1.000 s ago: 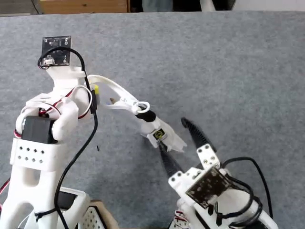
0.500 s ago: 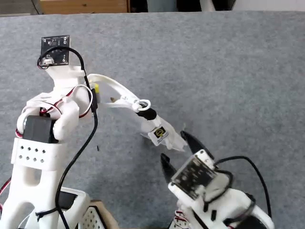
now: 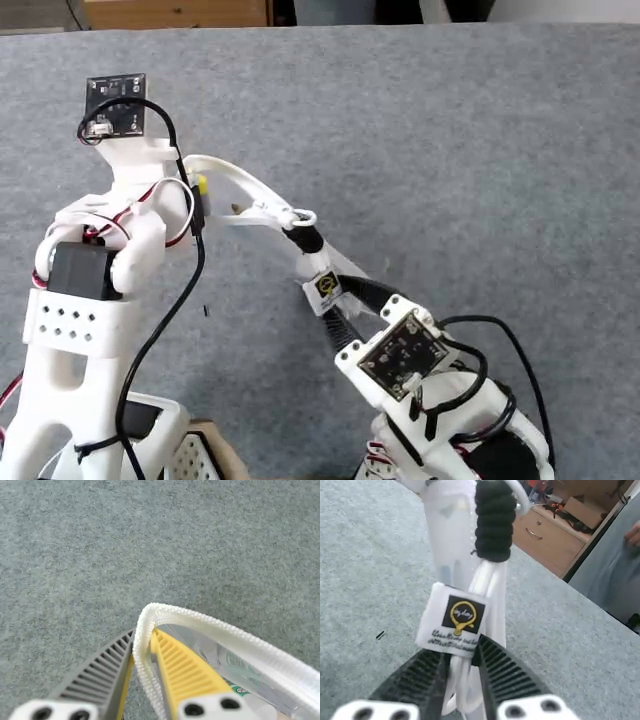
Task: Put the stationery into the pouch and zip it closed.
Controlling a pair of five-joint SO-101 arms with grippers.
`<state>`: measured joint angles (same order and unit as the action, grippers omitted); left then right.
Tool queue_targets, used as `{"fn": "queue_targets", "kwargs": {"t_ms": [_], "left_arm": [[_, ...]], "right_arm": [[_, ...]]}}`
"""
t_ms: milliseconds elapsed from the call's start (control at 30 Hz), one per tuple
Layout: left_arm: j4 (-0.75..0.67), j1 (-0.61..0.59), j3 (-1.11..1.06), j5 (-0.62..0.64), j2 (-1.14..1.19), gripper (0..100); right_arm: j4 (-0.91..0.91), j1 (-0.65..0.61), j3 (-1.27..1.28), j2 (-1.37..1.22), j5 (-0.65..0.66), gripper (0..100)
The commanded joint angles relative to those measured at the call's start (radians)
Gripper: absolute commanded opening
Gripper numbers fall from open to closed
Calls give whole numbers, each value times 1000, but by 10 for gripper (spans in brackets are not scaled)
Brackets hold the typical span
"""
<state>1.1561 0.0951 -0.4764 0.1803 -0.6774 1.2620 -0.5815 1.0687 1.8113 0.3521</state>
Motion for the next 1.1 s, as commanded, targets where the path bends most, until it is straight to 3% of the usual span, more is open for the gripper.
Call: {"fn": "queue_targets", "kwargs": {"t_ms": [0, 933, 1067], "left_arm": [[-23, -19, -35, 3, 40, 28], [-23, -19, -31, -3, 31, 34], [-23, -19, -31, -2, 31, 34]], "right_arm": [[-23, -6, -7, 131, 3, 39], [-26, 14, -262, 127, 6, 11], [-6, 21, -263, 120, 69, 11]]}}
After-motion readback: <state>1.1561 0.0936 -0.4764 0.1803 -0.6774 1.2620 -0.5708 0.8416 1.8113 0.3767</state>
